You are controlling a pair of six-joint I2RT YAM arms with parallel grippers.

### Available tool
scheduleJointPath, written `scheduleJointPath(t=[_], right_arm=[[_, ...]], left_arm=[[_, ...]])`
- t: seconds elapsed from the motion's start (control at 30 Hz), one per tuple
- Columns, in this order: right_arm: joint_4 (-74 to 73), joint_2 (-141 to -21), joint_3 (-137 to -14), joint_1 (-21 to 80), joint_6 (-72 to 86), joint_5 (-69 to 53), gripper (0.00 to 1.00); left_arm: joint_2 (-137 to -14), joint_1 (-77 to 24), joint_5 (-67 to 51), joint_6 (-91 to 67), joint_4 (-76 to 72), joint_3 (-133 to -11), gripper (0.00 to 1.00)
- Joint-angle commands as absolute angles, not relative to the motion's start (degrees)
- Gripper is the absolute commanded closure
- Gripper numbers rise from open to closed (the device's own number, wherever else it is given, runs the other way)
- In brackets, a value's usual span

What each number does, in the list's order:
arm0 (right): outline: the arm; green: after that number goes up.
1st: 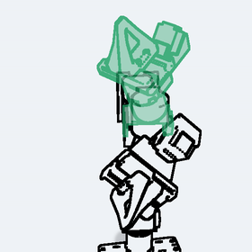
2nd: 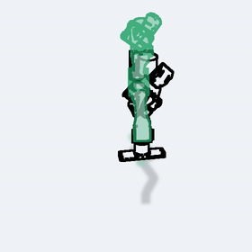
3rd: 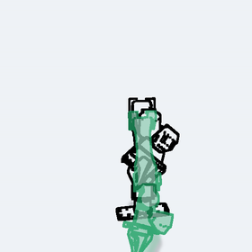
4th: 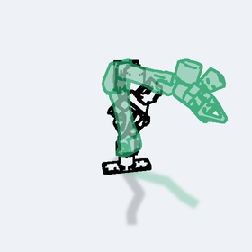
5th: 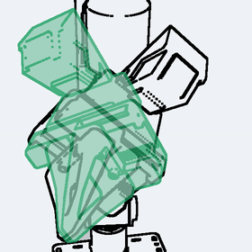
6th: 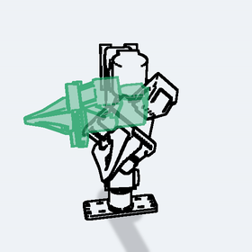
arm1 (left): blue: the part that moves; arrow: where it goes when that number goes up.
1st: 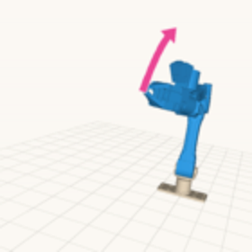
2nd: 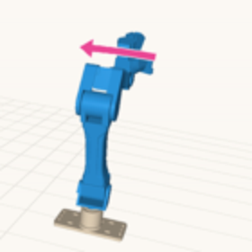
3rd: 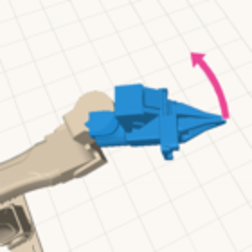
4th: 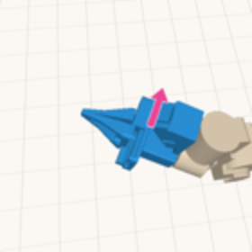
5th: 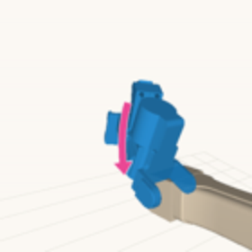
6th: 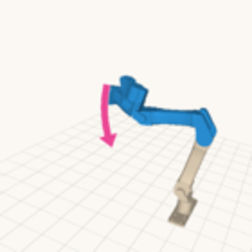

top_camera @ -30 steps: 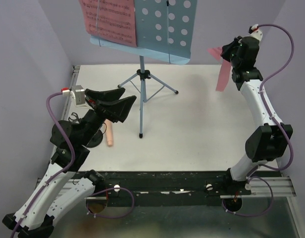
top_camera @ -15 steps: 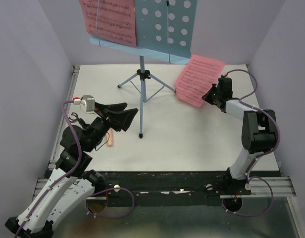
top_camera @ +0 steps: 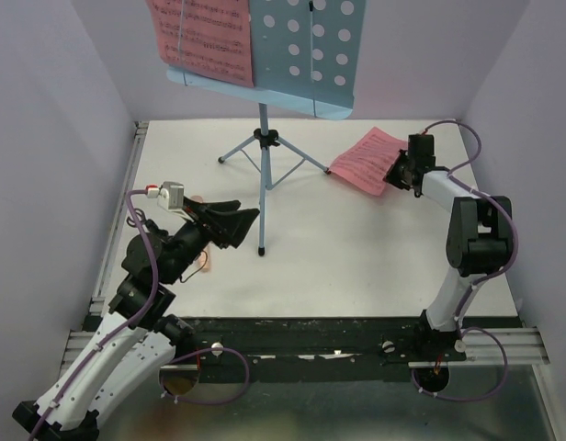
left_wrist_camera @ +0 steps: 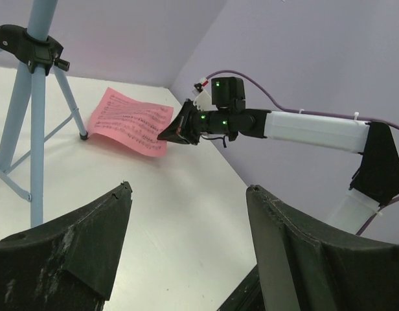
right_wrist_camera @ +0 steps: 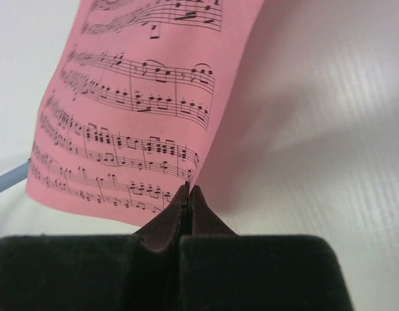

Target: Pack up the instrument practice props

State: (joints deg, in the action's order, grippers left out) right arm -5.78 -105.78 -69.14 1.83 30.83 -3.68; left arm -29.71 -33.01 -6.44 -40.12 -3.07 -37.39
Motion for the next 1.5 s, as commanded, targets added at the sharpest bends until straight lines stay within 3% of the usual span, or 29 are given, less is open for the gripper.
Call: scheduleJointPath(t=[0.0, 0.37, 0.4, 0.53, 0.6, 0.73, 0.97, 1.2, 1.47], right_arm=[[-16.77, -110.91, -74.96, 0.53, 26.46, 3.68, 0.99], [-22.32, -115.23, -78.93, 0.44, 26.37, 6.41, 0.99], [-22.59, -115.22, -79.1, 0.35, 26.45, 6.76, 0.96], [-23.47, -114.26, -79.1, -1.05, 26.89, 8.17, 0.59], [-23.47, -113.3, -78.58, -1.05, 27.16, 8.87, 0.46], [-23.55, -110.4, -78.22, -1.05, 27.77, 9.32, 0.36], [-19.79, -93.55, -72.79, -0.44, 31.9, 4.32, 0.34], [-8.62, -61.83, -57.23, 8.77, 28.84, 1.33, 0.33], [-6.33, -40.88, -58.79, 16.42, 21.46, -14.92, 0.33]], left_arm=[[-30.23, -33.13, -6.59, -40.43, -2.02, -37.79, 0.19], [-29.53, -33.05, -7.03, -40.34, -0.09, -37.27, 0.19], [-29.44, -33.13, -6.86, -40.34, -0.09, -37.27, 0.19], [-28.83, -33.05, -6.5, -40.25, -0.09, -36.83, 0.19], [-28.56, -33.05, -6.33, -40.34, 0.0, -36.65, 0.19], [-28.3, -33.05, -6.33, -40.52, -0.09, -36.56, 0.19], [-27.42, -33.13, -4.58, -39.12, 2.63, -37.18, 0.18], [-27.77, -33.13, -0.44, -32.79, 6.68, -42.35, 0.16], [-31.28, -32.96, 4.04, -27.6, 7.29, -51.93, 0.16]])
